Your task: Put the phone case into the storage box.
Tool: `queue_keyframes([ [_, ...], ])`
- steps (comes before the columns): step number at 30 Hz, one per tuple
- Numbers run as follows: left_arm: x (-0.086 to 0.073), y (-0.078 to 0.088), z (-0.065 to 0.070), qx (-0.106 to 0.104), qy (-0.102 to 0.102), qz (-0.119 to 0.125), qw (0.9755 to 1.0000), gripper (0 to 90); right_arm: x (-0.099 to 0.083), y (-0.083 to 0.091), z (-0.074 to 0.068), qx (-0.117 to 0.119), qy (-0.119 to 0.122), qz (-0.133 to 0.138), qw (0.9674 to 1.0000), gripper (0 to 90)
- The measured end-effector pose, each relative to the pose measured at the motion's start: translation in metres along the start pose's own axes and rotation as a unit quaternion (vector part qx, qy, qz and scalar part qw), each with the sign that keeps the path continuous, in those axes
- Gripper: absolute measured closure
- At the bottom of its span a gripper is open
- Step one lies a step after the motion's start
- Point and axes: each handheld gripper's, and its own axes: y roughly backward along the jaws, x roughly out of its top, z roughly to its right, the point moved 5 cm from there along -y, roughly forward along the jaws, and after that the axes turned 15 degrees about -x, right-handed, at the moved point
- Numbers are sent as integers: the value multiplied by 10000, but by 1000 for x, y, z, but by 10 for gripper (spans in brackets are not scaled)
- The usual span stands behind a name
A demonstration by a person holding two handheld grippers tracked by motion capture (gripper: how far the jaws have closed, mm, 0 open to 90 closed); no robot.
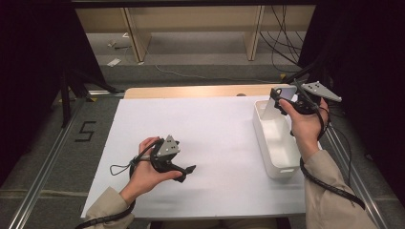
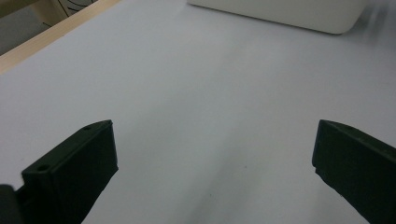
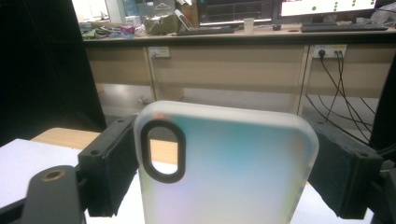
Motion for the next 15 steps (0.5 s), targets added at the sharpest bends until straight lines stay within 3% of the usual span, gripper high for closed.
queue_keyframes([
  [15, 0, 0, 0, -1, 3, 2, 10000, 0, -2, -1, 1, -28, 26, -50, 10000, 183],
])
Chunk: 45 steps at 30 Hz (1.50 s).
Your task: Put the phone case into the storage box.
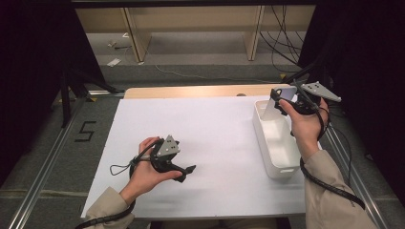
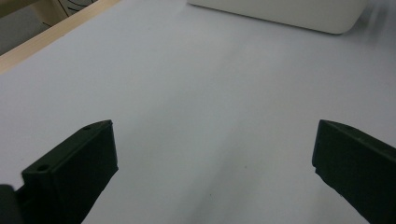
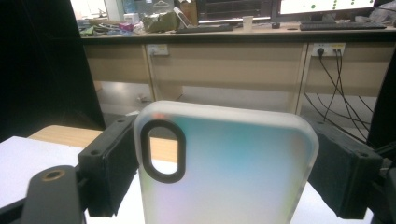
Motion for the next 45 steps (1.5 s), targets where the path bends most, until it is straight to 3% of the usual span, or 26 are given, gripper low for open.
queue_keyframes([
  [45, 0, 0, 0, -2, 13, 1, 10000, 0, -7, -5, 2, -41, 77, -129, 9999, 183],
])
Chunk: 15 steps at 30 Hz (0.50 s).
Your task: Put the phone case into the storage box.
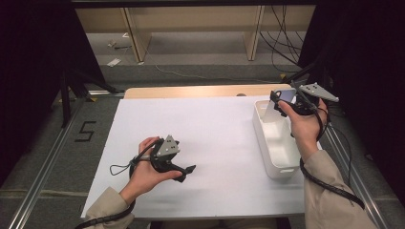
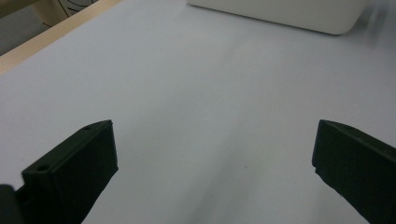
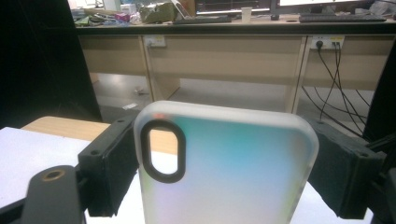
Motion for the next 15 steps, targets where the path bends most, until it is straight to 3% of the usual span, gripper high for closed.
queue_keyframes([
  [15, 0, 0, 0, 1, 1, 6, 10000, 0, -3, -2, 0, 1, 34, -37, 10000, 183],
])
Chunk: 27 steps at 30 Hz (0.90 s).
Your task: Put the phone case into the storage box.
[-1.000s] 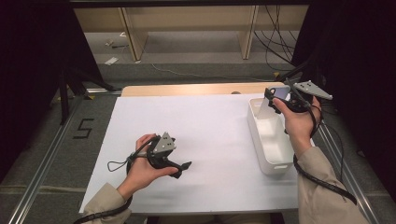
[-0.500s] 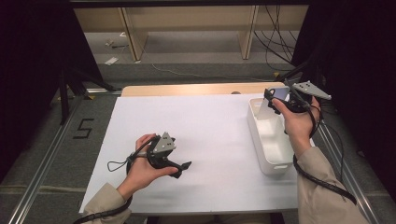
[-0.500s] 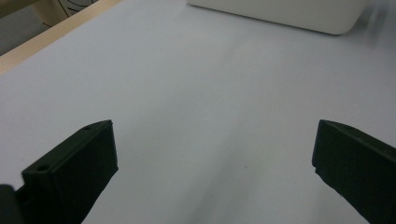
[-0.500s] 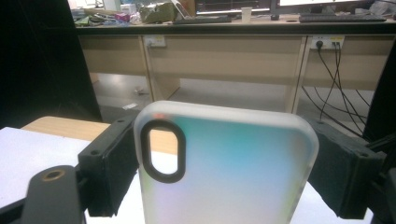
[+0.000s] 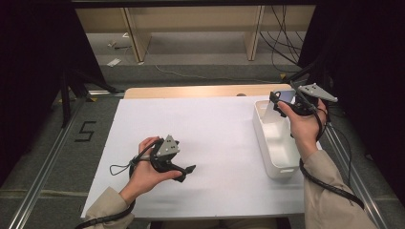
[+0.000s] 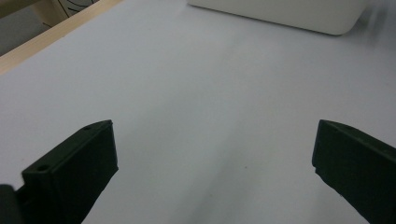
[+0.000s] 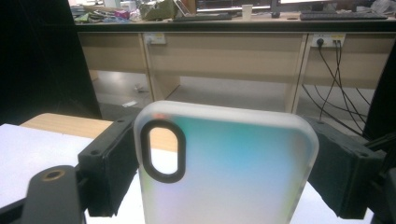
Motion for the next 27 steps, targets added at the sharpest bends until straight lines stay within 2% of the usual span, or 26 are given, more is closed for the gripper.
queue_keyframes([
  [27, 0, 0, 0, -5, 6, 1, 10000, 0, -5, -3, -3, 26, 85, -71, 9999, 183],
])
